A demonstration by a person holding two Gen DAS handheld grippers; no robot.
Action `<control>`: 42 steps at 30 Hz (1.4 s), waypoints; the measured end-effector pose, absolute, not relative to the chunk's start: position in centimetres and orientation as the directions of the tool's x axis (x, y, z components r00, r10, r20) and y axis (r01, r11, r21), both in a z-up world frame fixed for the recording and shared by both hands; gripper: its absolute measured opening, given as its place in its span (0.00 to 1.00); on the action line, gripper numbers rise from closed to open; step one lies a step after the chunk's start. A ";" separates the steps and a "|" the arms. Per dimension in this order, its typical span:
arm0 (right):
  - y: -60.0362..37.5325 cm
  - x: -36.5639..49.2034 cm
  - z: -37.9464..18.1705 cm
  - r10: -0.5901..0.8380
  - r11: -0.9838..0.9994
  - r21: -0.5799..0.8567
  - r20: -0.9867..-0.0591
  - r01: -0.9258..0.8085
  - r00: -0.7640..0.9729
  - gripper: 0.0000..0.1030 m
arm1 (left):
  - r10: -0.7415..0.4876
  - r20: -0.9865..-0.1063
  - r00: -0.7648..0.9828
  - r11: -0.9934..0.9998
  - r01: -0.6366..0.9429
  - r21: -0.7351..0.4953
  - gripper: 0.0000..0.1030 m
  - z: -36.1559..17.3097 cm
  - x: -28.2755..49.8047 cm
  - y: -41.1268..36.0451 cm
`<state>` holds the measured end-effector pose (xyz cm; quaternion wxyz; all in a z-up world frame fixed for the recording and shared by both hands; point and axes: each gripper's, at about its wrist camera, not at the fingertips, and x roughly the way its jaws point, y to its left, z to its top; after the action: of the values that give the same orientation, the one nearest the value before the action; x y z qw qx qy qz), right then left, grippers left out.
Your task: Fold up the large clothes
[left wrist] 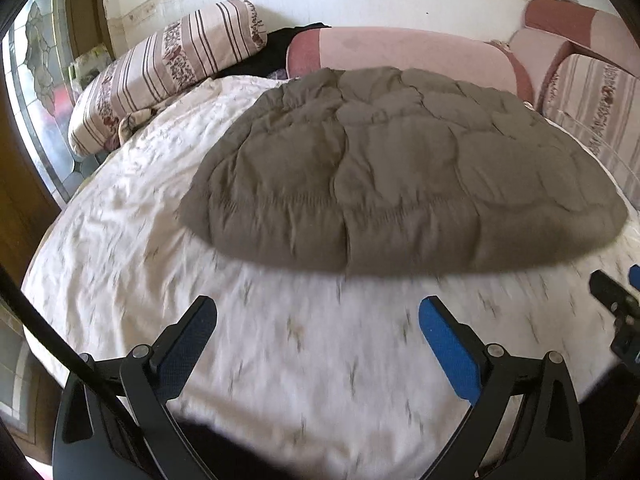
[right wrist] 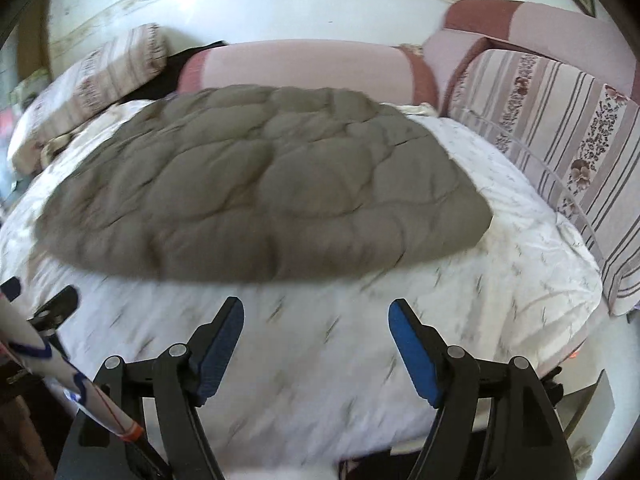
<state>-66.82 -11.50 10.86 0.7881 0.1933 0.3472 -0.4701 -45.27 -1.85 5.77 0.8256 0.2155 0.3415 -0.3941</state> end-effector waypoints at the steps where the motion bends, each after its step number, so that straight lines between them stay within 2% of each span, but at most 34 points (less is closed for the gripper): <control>1: -10.6 -66.9 11.0 -0.600 0.493 -0.017 -0.731 0.870 0.326 0.77 | -0.510 -0.729 0.456 0.595 0.800 0.084 0.98 6.1 -45.8 -0.9; 5: -6.8 -67.0 12.2 -0.596 0.539 -0.026 -0.718 0.842 0.359 0.78 | -0.540 -0.703 0.463 0.594 0.801 0.073 0.98 7.8 -47.2 2.0; 10: -4.2 -67.7 15.5 -0.654 0.552 -0.053 -0.646 0.832 0.393 0.84 | -0.583 -0.636 0.506 0.610 0.789 0.068 0.98 11.1 -48.7 5.0; 18: -2.4 -69.1 20.4 -0.734 0.542 -0.080 -0.530 0.837 0.424 0.90 | -0.627 -0.446 0.638 0.669 0.735 0.112 0.99 18.3 -50.1 8.9; 21: -2.2 -69.8 22.7 -0.760 0.530 -0.075 -0.484 0.845 0.434 0.92 | -0.644 -0.387 0.660 0.686 0.722 0.091 1.00 20.9 -49.7 10.2; 24: -2.1 -70.2 25.3 -0.777 0.527 -0.071 -0.445 0.847 0.446 0.96 | -0.646 -0.381 0.662 0.690 0.720 0.080 1.00 23.2 -49.0 10.3; 28: -1.6 -70.8 28.4 -0.803 0.512 -0.069 -0.391 0.856 0.449 1.00 | -0.599 -0.371 0.710 0.725 0.677 0.125 1.00 25.4 -48.6 9.8; 33: -0.8 -71.3 29.3 -0.815 0.495 -0.037 -0.366 0.868 0.449 1.00 | -0.580 -0.304 0.756 0.755 0.639 0.148 1.00 25.8 -49.4 9.5; 36: -0.9 -70.7 28.0 -0.796 0.508 -0.030 -0.397 0.861 0.456 1.00 | -0.581 -0.325 0.746 0.740 0.650 0.170 1.00 24.8 -50.1 8.8; 38: -1.2 -70.2 27.2 -0.788 0.511 -0.039 -0.419 0.859 0.450 1.00 | -0.571 -0.389 0.723 0.724 0.667 0.175 1.00 23.9 -50.2 8.0; 42: -1.6 -69.9 26.4 -0.794 0.494 -0.053 -0.433 0.868 0.426 1.00 | -0.555 -0.439 0.706 0.703 0.681 0.205 1.00 22.3 -50.0 6.7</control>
<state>-69.86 -1.57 26.38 0.8397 0.0892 0.2051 -0.4948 -50.02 6.67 22.33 0.9060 0.1792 0.1751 -0.3411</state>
